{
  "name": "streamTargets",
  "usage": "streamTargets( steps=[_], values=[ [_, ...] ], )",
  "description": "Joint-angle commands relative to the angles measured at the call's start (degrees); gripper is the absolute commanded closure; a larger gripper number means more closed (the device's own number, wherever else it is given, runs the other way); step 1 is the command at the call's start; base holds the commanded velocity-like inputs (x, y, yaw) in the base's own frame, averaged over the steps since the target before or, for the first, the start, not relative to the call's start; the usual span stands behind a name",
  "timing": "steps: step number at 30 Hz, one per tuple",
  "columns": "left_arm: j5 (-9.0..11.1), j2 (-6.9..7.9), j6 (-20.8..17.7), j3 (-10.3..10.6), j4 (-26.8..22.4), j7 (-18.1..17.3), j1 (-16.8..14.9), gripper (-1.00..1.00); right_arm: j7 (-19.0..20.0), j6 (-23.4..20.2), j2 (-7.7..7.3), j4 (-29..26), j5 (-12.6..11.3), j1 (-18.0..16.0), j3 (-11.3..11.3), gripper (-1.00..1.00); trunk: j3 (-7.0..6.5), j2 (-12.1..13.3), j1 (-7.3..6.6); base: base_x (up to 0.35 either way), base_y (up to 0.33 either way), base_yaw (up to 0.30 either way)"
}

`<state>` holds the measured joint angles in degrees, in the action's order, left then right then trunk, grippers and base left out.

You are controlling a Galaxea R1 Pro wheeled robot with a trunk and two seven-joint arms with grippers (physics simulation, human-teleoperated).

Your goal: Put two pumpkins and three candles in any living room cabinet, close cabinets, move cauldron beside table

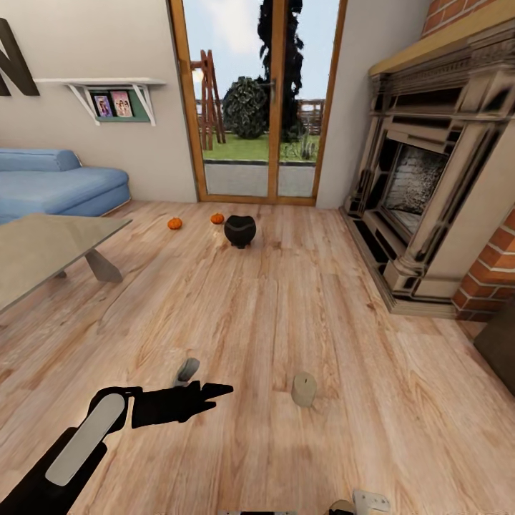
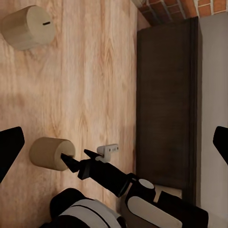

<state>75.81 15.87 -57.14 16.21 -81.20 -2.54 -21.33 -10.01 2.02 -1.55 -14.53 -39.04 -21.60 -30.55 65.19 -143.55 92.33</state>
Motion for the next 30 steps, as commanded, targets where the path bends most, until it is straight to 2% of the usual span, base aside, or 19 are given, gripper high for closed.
streamTargets(
  steps=[1,6,12,16,25,30],
  values=[
    [-0.18,0.04,-0.08,0.05,-0.01,-0.27,-0.04,-1.0,-0.27,0.18,-0.04,-0.06,-0.6,-0.02,-0.5,-1.0,0.28,-0.04,0.01,0.0,0.0,0.0],
    [-0.15,0.03,-0.08,0.05,-0.01,-0.29,-0.03,-1.0,-0.27,0.18,-0.04,-0.06,-0.6,-0.02,-0.5,-1.0,0.5,-0.05,0.04,0.0,0.0,0.0],
    [-0.14,0.11,-0.08,0.04,-0.01,-0.34,-0.04,-1.0,-0.27,0.21,-0.04,-0.05,-0.6,-0.02,-0.5,-1.0,1.83,-0.13,0.19,0.0,0.0,0.0],
    [-0.14,0.12,-0.08,0.05,-0.02,-0.35,-0.04,-1.0,-0.27,0.26,-0.04,-0.06,-0.6,-0.02,-0.49,-1.0,1.83,-0.13,0.19,0.0,0.0,0.0],
    [-0.14,0.12,-0.08,0.03,-0.02,-0.36,-0.05,-1.0,-0.27,0.45,-0.04,-0.06,-0.64,-0.02,-0.47,-1.0,3.82,-0.25,0.42,0.0,0.0,0.0],
    [-0.14,0.12,-0.08,0.03,-0.01,-0.36,-0.04,-1.0,-0.27,0.6,-0.04,-0.05,-0.65,-0.02,-0.48,-1.0,3.82,-0.25,0.42,0.0,0.0,0.0]
  ],
)
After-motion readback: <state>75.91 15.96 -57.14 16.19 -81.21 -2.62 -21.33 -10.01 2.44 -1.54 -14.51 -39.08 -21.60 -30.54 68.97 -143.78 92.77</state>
